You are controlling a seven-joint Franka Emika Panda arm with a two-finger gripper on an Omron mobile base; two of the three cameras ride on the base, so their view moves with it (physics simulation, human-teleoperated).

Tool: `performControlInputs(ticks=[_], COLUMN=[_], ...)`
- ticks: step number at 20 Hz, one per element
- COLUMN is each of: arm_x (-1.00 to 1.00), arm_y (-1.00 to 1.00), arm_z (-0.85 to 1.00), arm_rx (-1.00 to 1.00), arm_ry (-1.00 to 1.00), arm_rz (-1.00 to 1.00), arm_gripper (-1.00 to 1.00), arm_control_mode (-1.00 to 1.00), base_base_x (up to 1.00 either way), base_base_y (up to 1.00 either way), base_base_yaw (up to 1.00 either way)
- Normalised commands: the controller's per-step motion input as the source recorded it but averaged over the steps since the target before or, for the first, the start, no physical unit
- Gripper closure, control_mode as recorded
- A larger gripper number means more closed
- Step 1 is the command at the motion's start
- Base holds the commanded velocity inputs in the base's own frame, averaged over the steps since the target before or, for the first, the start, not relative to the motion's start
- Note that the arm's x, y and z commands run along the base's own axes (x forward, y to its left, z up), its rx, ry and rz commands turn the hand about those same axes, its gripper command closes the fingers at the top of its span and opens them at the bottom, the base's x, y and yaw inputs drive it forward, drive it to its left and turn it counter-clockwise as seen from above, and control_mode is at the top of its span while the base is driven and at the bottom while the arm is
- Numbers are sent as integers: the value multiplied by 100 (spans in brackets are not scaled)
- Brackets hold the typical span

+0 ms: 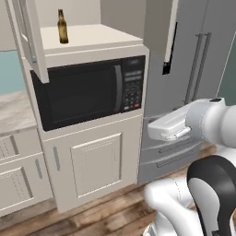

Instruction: Open the cabinet directly in front. Then move the beer and the cup to the dining counter with the jar on it.

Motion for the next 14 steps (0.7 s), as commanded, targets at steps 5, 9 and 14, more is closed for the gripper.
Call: performControlInputs(ticks=[5,9,14], arm_x=[0,0,0], arm_y=[0,0,0], arm_z=[0,0,0], arm_rx=[0,0,0], arm_ry=[0,0,0], arm_rz=[0,0,0], arm_gripper=[-100,-100,-100], arm_control_mode=[100,100,100], base_base_x=[98,66,0], base_base_y=[0,0,-1], base_base_yaw=[-3,5,1])
